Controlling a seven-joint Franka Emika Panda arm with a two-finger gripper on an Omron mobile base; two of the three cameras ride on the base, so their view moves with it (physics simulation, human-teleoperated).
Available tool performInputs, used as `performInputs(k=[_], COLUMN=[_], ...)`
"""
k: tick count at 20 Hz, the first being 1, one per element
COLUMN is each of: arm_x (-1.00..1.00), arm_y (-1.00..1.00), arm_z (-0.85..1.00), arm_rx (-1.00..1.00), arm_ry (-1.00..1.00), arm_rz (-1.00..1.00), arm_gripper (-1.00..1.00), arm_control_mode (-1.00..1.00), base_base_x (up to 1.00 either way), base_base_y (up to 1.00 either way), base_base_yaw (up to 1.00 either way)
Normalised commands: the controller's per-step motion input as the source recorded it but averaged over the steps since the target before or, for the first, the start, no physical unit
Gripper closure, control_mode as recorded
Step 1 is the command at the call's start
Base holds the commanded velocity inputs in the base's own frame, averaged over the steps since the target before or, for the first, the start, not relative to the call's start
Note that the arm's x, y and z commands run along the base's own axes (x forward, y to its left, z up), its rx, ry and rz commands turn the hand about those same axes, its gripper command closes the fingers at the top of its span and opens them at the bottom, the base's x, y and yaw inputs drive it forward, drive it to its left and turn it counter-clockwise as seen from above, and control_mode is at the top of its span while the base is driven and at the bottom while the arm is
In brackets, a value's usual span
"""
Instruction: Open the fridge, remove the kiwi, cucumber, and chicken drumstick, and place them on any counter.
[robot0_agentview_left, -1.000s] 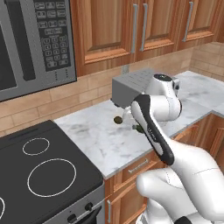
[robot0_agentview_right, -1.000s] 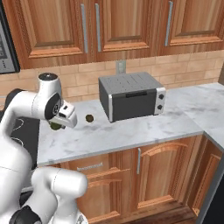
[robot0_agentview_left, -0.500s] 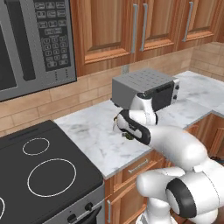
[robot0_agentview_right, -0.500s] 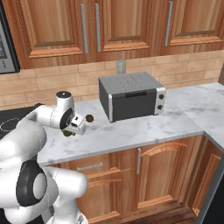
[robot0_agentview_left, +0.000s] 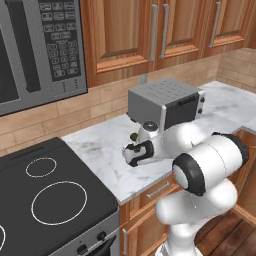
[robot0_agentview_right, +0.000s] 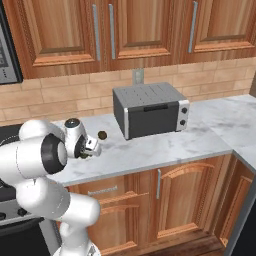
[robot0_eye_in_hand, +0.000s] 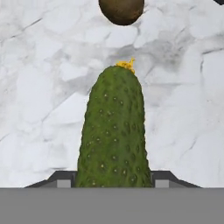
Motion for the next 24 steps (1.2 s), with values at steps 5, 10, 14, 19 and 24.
performInputs(k=[5,10,14,19,24], arm_x=[0.89,0.86,0.24,-0.33,-0.65], arm_y=[0.01,0.00,0.00,0.03,0.00], arm_z=[-0.17,-0.05,0.02,0.45,0.88], arm_rx=[-0.08,-0.04,-0.03,-0.01,0.00], arm_ry=[-0.02,0.00,0.00,0.00,0.00], arm_rz=[-0.01,-0.02,0.00,0.00,0.00], arm_gripper=[1.00,-1.00,-1.00,-1.00,-1.00], arm_control_mode=[-1.00,-1.00,-1.00,-1.00,-1.00], base_base_x=[0.00,0.00,0.00,0.00,0.00], base_base_y=[0.00,0.00,0.00,0.00,0.00], base_base_yaw=[0.00,0.00,0.00,0.00,0.00])
